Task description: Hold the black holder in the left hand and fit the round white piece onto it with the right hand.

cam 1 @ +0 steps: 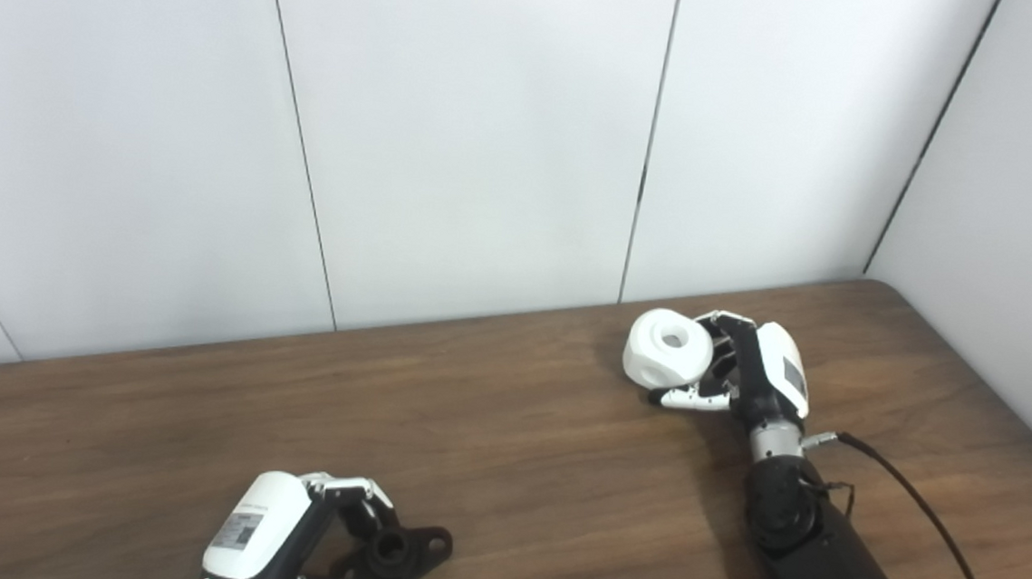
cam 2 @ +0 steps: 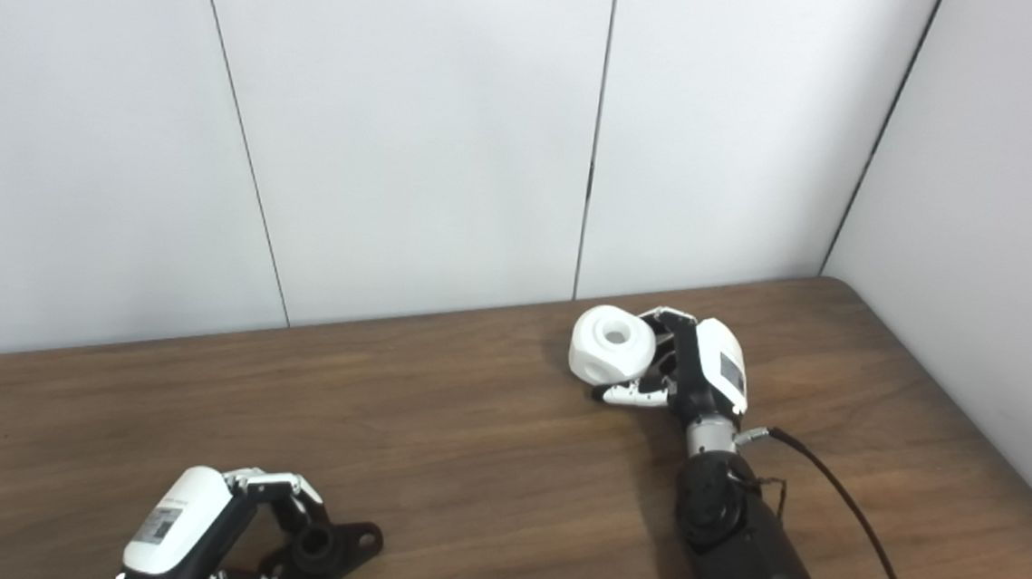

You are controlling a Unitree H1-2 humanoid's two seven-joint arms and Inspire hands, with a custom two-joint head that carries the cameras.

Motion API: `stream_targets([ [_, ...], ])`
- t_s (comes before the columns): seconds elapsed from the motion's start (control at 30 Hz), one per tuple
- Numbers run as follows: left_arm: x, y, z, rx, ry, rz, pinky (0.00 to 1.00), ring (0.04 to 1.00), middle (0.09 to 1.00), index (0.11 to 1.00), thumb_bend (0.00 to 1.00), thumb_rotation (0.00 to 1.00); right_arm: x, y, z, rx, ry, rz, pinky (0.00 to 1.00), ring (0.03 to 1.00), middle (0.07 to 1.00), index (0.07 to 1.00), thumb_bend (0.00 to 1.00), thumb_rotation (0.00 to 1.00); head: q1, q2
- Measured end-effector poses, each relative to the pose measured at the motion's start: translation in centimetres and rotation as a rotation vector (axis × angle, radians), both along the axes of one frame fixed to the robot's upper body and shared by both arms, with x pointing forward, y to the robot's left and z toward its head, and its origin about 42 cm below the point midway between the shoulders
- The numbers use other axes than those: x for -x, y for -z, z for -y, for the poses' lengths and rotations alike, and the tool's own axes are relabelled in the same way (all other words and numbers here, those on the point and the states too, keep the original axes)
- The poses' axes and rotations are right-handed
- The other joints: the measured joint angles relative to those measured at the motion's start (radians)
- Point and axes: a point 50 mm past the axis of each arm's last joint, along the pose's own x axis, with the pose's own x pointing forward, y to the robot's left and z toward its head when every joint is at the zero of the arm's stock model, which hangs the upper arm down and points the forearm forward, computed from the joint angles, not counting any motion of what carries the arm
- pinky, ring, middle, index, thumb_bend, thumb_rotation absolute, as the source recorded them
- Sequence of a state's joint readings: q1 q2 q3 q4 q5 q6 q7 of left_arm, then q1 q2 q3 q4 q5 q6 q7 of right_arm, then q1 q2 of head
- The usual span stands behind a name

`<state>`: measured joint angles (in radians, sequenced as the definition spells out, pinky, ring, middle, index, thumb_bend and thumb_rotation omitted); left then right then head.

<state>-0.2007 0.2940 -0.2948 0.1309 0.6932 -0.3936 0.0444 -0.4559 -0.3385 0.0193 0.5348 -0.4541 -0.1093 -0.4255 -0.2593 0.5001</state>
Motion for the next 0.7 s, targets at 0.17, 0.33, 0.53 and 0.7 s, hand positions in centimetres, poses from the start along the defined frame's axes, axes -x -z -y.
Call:
stream_targets([
  [0.17,0.0,0.0,0.0,-0.002,-0.001,0.000,0.62,0.495,0.466,0.503,0.52,0.00,0.8,-1.3,-1.1,0.011,-0.072,0.032,0.44,0.509,0.566,0.490,0.51,0.13,0.009,0.005],
  [0.33,0.0,0.0,0.0,-0.003,-0.001,0.000,0.62,0.494,0.465,0.503,0.52,0.00,1.6,-2.5,-2.0,0.020,-0.136,0.056,0.44,0.510,0.563,0.490,0.51,0.13,0.015,0.008],
  [0.53,0.0,0.0,0.0,-0.004,-0.002,0.000,0.62,0.495,0.464,0.505,0.52,0.00,2.7,-3.7,-2.8,0.034,-0.196,0.071,0.42,0.485,0.546,0.490,0.51,0.12,0.023,0.011],
  [0.7,0.0,0.0,0.1,-0.005,-0.002,0.001,0.62,0.487,0.460,0.508,0.52,0.00,3.8,-4.8,-3.7,0.041,-0.262,0.092,0.39,0.469,0.538,0.489,0.51,0.13,0.037,0.017],
])
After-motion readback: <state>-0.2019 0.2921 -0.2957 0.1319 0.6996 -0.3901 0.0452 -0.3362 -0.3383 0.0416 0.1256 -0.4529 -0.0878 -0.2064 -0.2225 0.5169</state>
